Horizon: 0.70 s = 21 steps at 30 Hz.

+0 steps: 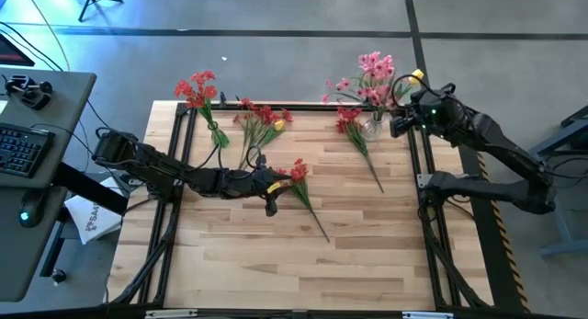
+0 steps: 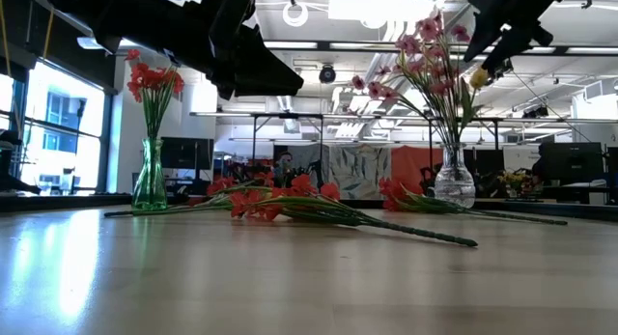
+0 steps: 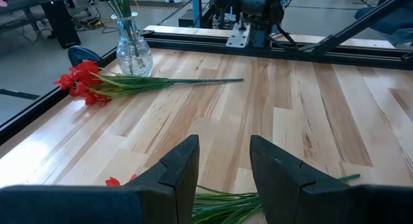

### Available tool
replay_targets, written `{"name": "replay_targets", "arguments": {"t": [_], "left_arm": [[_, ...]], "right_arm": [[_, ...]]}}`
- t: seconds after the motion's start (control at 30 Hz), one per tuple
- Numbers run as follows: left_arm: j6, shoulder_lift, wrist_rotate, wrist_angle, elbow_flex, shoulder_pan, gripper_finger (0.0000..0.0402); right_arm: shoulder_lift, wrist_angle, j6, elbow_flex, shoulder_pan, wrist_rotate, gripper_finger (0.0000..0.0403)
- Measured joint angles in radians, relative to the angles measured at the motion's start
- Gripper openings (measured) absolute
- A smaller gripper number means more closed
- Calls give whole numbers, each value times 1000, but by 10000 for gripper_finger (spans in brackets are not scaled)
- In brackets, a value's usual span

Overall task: Sort flowers into vase by color
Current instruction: Put the top right red flowers into the green vase

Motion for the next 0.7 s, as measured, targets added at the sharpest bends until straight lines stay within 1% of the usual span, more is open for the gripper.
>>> {"name": "replay_targets", "arguments": {"t": [0.17,0.27,0.4,0.5,0.63,0.7], "left_arm": [[0,0,0,0,0,0,125],[-12,0,0,-2,0,0,125],[-80,-3,0,-34,0,-4,125],[-147,-36,11,-148,-1,-10,125],[-260,-120,14,-392,-1,-16,125],[-311,-161,10,-503,-1,-16,125]], "right_arm": [[2,-1,25,-21,124,-117,250],[9,43,46,-76,232,-122,250],[16,130,101,-196,379,-128,250],[31,223,146,-317,476,-138,250],[75,391,219,-480,576,-169,250],[104,456,256,-544,610,-150,250]]}}
